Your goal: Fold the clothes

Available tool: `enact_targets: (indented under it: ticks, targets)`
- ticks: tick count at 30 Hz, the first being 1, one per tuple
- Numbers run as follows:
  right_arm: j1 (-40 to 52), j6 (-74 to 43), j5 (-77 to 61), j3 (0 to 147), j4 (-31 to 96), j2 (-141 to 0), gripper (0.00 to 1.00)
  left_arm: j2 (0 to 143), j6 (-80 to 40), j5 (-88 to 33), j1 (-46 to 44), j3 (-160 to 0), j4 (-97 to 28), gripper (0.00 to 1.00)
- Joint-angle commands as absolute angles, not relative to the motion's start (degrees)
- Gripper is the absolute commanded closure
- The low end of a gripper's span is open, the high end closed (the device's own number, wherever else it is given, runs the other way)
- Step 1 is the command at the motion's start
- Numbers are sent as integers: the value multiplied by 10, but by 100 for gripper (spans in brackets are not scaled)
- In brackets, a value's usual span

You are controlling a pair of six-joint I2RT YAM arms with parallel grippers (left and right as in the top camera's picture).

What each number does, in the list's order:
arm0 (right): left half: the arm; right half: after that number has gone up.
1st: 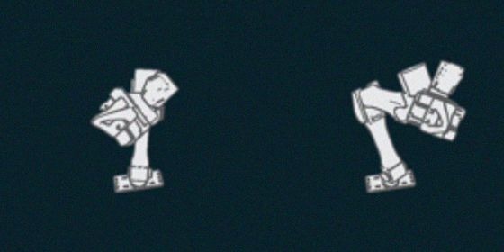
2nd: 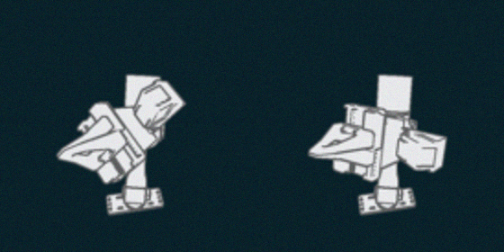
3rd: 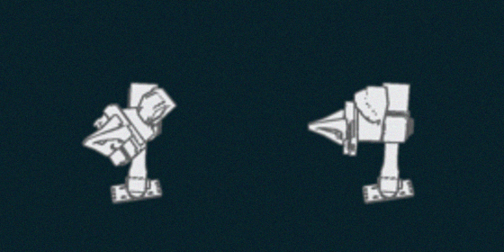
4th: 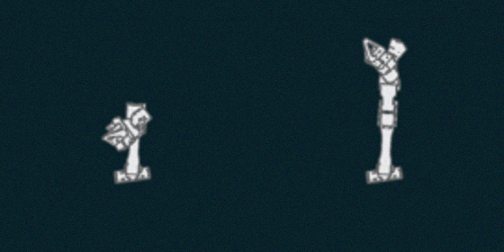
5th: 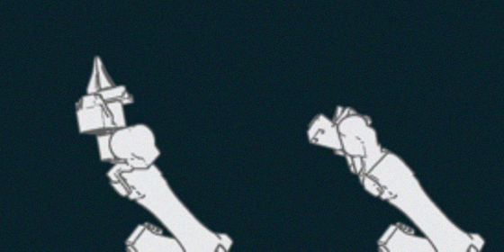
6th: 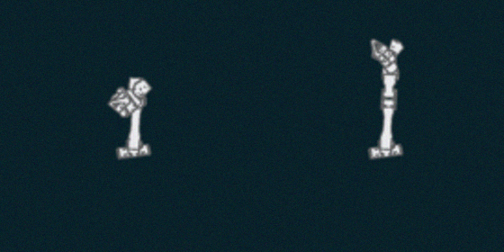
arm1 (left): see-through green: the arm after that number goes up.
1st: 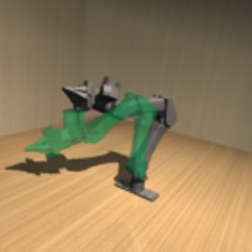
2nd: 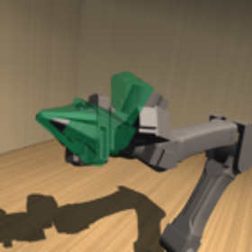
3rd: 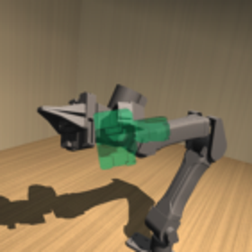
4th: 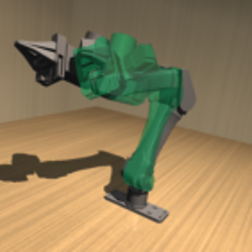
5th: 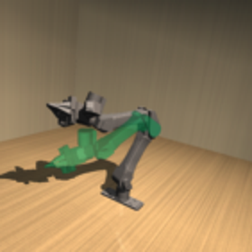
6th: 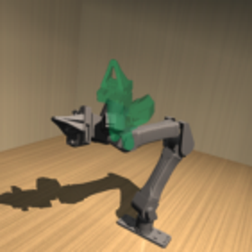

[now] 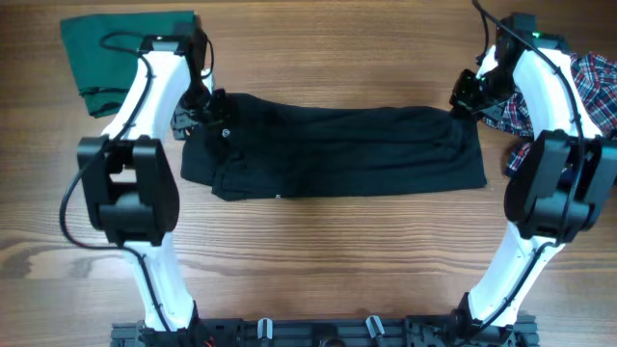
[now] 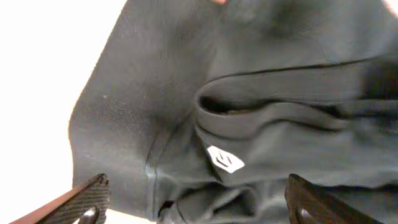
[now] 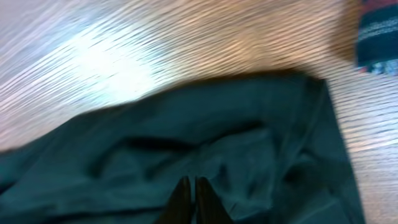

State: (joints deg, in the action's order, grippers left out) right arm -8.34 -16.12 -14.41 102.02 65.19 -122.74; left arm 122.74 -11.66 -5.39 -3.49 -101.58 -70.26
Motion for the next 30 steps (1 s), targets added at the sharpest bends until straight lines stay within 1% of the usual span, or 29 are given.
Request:
enact_targets:
  ticks: [1,2,3,5,8,9,12,14,18,23,25,27,30]
  targets:
    - [-43,-119,-198,1015,655,-1186,96,1154,-124,-74,-44,-1017,-681,11]
    - [-28,-119,-187,1015,651,-1189,96,1152,-124,-103,-48,-1017,-674,14]
    - [-13,-120,-173,1015,644,-1196,96,1152,-124,-139,-54,-1017,-668,20]
    - [17,-126,-170,1015,627,-1212,96,1164,-124,-178,-71,-1017,-657,26]
    - [47,-146,-150,1015,610,-1238,96,1189,-124,-180,-98,-1017,-636,30]
    - [54,-152,-146,1015,606,-1245,96,1200,-124,-180,-110,-1017,-624,34]
    - [66,-152,-146,1015,598,-1260,96,1223,-125,-180,-134,-1017,-593,38]
    - [69,-153,-144,1015,598,-1268,96,1237,-130,-180,-146,-1017,-573,38]
    - [69,-182,-86,1001,587,-1280,96,1266,-142,-180,-153,-1017,-547,38]
    - [67,-188,-65,949,555,-1280,96,1296,-152,-171,-148,-1015,-550,38]
    - [61,-201,-27,935,555,-1280,96,1308,-154,-171,-149,-1015,-557,38]
    - [53,-205,-17,933,562,-1280,96,1309,-154,-163,-148,-1015,-561,38]
    - [32,-229,9,933,585,-1280,96,1309,-155,-122,-148,-1015,-571,37]
